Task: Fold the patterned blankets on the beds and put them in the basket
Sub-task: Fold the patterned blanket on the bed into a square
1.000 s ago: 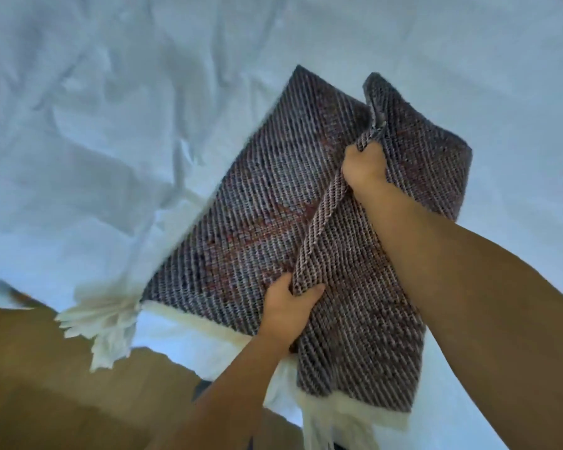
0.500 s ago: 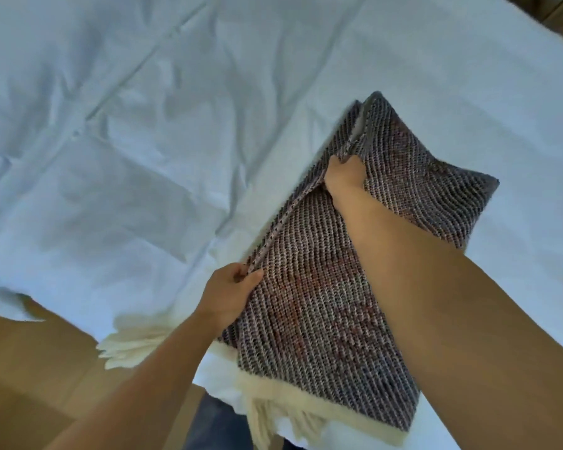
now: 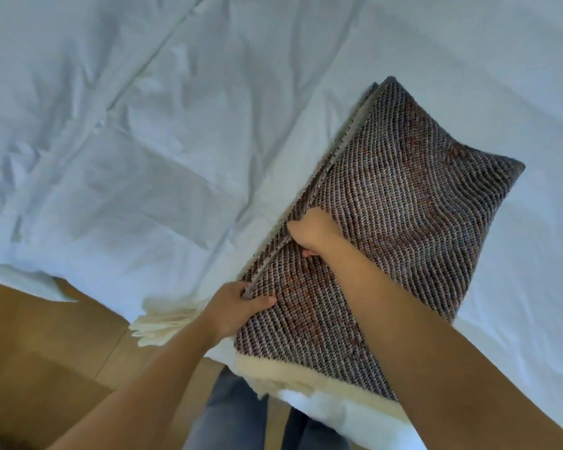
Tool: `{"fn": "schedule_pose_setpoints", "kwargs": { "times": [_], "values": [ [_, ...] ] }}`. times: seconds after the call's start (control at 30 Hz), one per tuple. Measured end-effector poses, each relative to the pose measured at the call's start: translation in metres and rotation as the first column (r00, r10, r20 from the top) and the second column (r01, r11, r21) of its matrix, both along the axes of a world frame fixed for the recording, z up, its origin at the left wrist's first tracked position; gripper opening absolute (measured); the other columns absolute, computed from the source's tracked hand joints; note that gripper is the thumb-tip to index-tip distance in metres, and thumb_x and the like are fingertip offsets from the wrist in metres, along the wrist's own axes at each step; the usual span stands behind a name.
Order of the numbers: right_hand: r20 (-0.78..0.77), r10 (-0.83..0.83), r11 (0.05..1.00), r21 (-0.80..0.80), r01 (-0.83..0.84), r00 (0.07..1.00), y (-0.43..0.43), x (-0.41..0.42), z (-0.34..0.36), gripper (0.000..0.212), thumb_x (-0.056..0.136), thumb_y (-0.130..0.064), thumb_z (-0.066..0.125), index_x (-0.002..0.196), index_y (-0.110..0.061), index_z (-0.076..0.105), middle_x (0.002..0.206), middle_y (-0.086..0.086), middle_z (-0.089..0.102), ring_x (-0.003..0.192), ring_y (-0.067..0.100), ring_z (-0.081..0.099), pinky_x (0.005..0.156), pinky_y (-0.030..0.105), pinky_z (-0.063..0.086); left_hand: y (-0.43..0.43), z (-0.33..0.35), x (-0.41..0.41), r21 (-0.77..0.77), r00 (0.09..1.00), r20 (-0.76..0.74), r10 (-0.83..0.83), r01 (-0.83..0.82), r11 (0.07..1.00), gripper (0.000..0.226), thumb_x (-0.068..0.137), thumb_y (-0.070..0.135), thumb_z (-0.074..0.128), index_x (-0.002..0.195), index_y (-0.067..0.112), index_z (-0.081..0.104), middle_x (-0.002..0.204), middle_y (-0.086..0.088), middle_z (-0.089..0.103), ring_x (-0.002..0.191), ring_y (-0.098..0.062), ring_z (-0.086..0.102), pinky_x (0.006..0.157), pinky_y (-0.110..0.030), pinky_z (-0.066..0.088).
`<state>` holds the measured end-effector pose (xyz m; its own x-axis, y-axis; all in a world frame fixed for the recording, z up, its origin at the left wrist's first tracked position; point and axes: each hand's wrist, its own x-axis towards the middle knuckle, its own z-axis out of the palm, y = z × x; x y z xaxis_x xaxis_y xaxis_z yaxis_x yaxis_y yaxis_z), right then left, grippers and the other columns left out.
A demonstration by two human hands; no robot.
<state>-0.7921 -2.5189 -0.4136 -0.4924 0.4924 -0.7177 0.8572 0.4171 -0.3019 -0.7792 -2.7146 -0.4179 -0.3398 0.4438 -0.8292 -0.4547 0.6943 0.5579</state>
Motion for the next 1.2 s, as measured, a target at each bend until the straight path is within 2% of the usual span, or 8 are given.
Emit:
{"fn": "schedule_pose_setpoints", "kwargs": {
  "times": [0.2, 0.43, 0.53, 0.7, 0.87, 0.97, 1.1, 1.2],
  "values": [
    [-0.189, -0.161, 0.983, 0.061, 0.176, 0.969, -0.015, 0.001, -0.008, 0.038, 0.09, -0.026, 0.048, 0.057, -0.008, 0.047, 0.075, 0.017, 0.066, 0.066, 0.03, 0.063, 0.063, 0.032, 0.05, -0.036, 0.004, -0.014, -0.148, 0.88, 0.021, -0.474, 0.471, 0.869, 0.048, 0.068, 0.041, 0.075, 0.101, 0.01, 0.059, 0.101, -0.004, 0.063, 0.094, -0.02, 0.059, 0.086, -0.036, 0.046],
    [-0.3, -0.293, 0.941, 0.076, 0.329, 0.908, -0.031, 0.009, -0.017, 0.027, 0.093, -0.025, 0.046, 0.082, -0.001, 0.052, 0.084, 0.015, 0.057, 0.077, 0.028, 0.055, 0.065, 0.031, 0.036, -0.054, 0.001, -0.015, -0.131, 0.966, 0.013, -0.259, 0.258, 0.957, 0.016, 0.082, 0.022, 0.059, 0.094, 0.012, 0.066, 0.093, -0.005, 0.069, 0.085, -0.02, 0.064, 0.072, -0.024, 0.051],
    [-0.35, -0.279, 0.939, 0.095, 0.33, 0.894, -0.04, 0.014, -0.02, 0.029, 0.096, -0.027, 0.043, 0.083, -0.003, 0.051, 0.08, 0.009, 0.052, 0.071, 0.024, 0.048, 0.064, 0.031, 0.032, -0.066, -0.008, -0.022, -0.317, 0.914, -0.038, -0.405, 0.373, 0.872, 0.03, 0.087, 0.012, 0.06, 0.117, 0.01, 0.056, 0.115, -0.008, 0.061, 0.099, -0.021, 0.057, 0.053, -0.007, 0.042],
    [-0.439, -0.229, 0.968, -0.008, 0.251, 0.869, -0.059, 0.034, -0.023, 0.027, 0.093, -0.035, 0.05, 0.083, -0.01, 0.047, 0.08, 0.004, 0.058, 0.07, 0.021, 0.052, 0.065, 0.029, 0.038, -0.051, 0.004, -0.008, -0.643, 0.68, -0.21, -0.703, 0.445, 0.623, 0.034, 0.092, 0.043, 0.043, 0.111, 0.014, 0.048, 0.113, -0.007, 0.056, 0.1, -0.025, 0.054, 0.08, -0.034, 0.045],
    [-0.2, 0.004, 0.996, 0.088, 0.014, 0.98, -0.08, 0.057, -0.023, 0.037, 0.088, -0.046, 0.049, 0.074, -0.011, 0.046, 0.078, 0.012, 0.061, 0.073, 0.029, 0.059, 0.062, 0.03, 0.04, -0.014, 0.013, 0.005, -0.622, 0.636, -0.507, -0.581, 0.197, 0.758, 0.036, 0.086, 0.035, 0.047, 0.113, 0.012, 0.042, 0.11, -0.008, 0.049, 0.104, -0.027, 0.049, 0.08, -0.036, 0.038],
    [-0.105, 0.002, 0.999, 0.039, 0.002, 0.994, -0.08, 0.049, -0.02, 0.037, 0.089, -0.037, 0.046, 0.066, -0.008, 0.042, 0.082, 0.016, 0.061, 0.081, 0.034, 0.062, 0.064, 0.032, 0.042, 0.012, 0.013, 0.012, -0.524, 0.667, -0.465, -0.583, 0.324, 0.788, 0.03, 0.079, 0.029, 0.05, 0.105, 0.012, 0.049, 0.102, -0.007, 0.054, 0.096, -0.026, 0.055, 0.074, -0.034, 0.045],
    [-0.211, -0.07, 0.993, -0.107, 0.048, 0.975, -0.073, 0.046, -0.013, 0.039, 0.09, -0.024, 0.048, 0.055, -0.014, 0.033, 0.06, 0.003, 0.044, 0.058, 0.023, 0.046, 0.057, 0.03, 0.033, 0.013, 0.01, 0.02, -0.55, 0.671, -0.405, -0.621, 0.364, 0.752, 0.042, 0.083, 0.033, 0.053, 0.12, 0.012, 0.045, 0.113, -0.011, 0.05, 0.104, -0.03, 0.053, 0.08, -0.04, 0.047],
    [-0.371, -0.134, 0.98, -0.188, 0.067, 0.919, -0.078, 0.043, -0.005, 0.039, 0.086, -0.017, 0.049, 0.054, -0.016, 0.028, 0.052, -0.002, 0.031, 0.047, 0.014, 0.028, 0.047, 0.032, 0.022, 0.003, 0.008, 0.024, -0.445, 0.792, -0.45, -0.413, 0.202, 0.872, 0.035, 0.086, 0.026, 0.056, 0.107, 0.006, 0.037, 0.108, -0.015, 0.049, 0.096, -0.036, 0.055, 0.07, -0.036, 0.041]
  ]
}}
